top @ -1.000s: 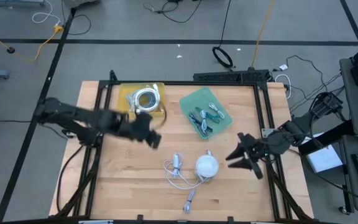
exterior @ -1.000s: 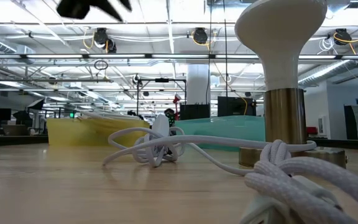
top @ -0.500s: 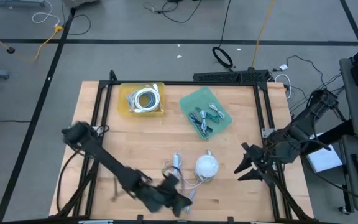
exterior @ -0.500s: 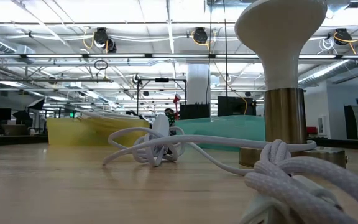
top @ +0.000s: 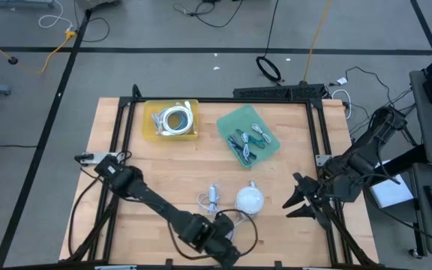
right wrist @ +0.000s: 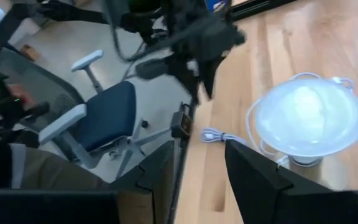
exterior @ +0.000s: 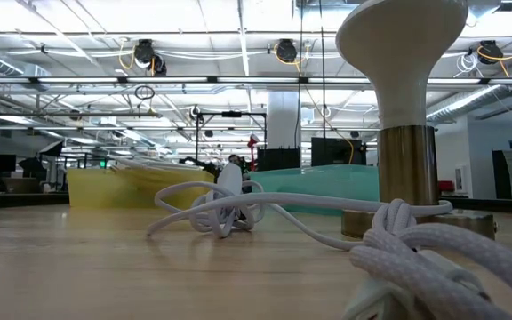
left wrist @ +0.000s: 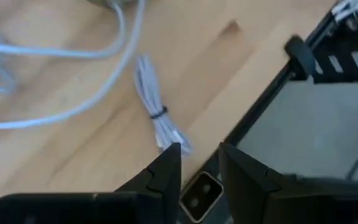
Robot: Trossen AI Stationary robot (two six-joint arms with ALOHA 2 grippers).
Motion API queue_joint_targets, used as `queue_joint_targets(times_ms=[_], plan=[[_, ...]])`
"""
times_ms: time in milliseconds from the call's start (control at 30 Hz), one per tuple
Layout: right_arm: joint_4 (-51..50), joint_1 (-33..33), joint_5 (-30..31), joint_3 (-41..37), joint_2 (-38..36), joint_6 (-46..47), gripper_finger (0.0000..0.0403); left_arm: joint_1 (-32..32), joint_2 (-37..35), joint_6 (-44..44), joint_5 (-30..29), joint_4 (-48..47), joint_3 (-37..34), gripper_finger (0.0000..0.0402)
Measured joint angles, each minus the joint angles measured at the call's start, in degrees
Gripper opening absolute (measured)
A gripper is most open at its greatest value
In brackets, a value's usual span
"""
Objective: Pick & Place USB Port
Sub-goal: Put the purple charger cable into the green bin
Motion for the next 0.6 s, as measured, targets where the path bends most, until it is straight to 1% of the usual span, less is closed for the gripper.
queue_joint_targets(times_ms=[100,200,433,500,600], plan=[[-0.6,0.0,0.1,0.0,0.5,0.1,0.0134,0.5,1.1,-0.6,4.4,1.4,0.0,0.0118],[-0.7,0.1,0.0,0.0,1.3,0.1,0.0134,0.7,1.8,-1.5,7.6,1.2,0.0,0.0135],[-0.6,0.0,0.1,0.0,2.9,0.5,0.0134,2.0,2.9,-1.0,9.1,2.0,0.0,0.0197],[-0.2,0.0,0.1,0.0,3.3,0.5,0.0134,2.6,3.7,-0.8,9.3,2.0,0.0,0.0207],[-0.2,0.0,0.1,0.0,3.4,1.1,0.0134,3.1,4.8,-0.1,10.0,1.2,0.0,0.0211]])
